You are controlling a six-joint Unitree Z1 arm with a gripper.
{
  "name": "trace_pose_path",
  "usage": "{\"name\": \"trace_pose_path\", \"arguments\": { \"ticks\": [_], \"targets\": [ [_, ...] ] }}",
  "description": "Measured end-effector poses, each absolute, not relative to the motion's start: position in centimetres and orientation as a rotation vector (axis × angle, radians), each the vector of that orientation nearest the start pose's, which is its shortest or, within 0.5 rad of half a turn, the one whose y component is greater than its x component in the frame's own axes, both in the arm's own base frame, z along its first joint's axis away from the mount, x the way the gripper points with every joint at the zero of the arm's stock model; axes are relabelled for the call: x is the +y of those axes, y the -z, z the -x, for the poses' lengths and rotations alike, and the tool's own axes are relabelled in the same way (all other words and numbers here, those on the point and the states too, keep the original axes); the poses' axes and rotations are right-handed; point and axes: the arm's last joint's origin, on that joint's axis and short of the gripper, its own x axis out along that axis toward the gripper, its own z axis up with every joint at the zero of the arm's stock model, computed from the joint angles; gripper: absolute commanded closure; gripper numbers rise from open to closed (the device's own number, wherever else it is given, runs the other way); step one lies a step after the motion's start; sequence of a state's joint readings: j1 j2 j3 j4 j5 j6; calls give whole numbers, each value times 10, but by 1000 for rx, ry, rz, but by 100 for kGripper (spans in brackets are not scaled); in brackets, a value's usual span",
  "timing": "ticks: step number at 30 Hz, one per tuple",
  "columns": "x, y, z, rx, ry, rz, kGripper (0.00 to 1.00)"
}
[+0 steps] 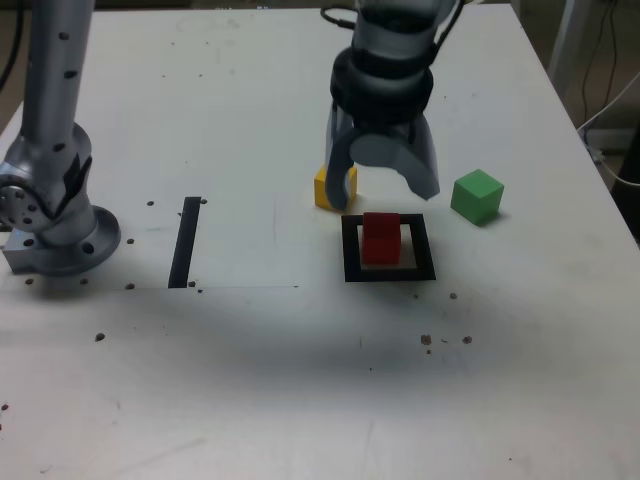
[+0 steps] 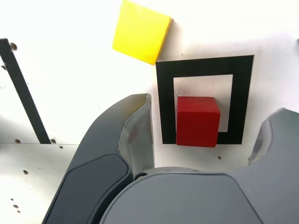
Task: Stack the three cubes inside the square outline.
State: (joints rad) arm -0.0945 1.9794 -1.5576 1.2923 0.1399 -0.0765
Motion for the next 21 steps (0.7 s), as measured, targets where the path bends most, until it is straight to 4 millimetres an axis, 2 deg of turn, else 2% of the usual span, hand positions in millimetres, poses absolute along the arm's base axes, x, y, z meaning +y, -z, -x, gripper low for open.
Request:
{"name": "trace_pose_path", "arguments": {
  "ticks": [4,10,14,21],
  "targets": [
    [-9,-276,-334,1706,-82,-167,1],
    [15,-268,-321,1776,-30,-309,1],
    [23,-261,-310,1820,-23,-404,1],
    [30,-243,-303,1837,-7,-445,2]
  ]
}}
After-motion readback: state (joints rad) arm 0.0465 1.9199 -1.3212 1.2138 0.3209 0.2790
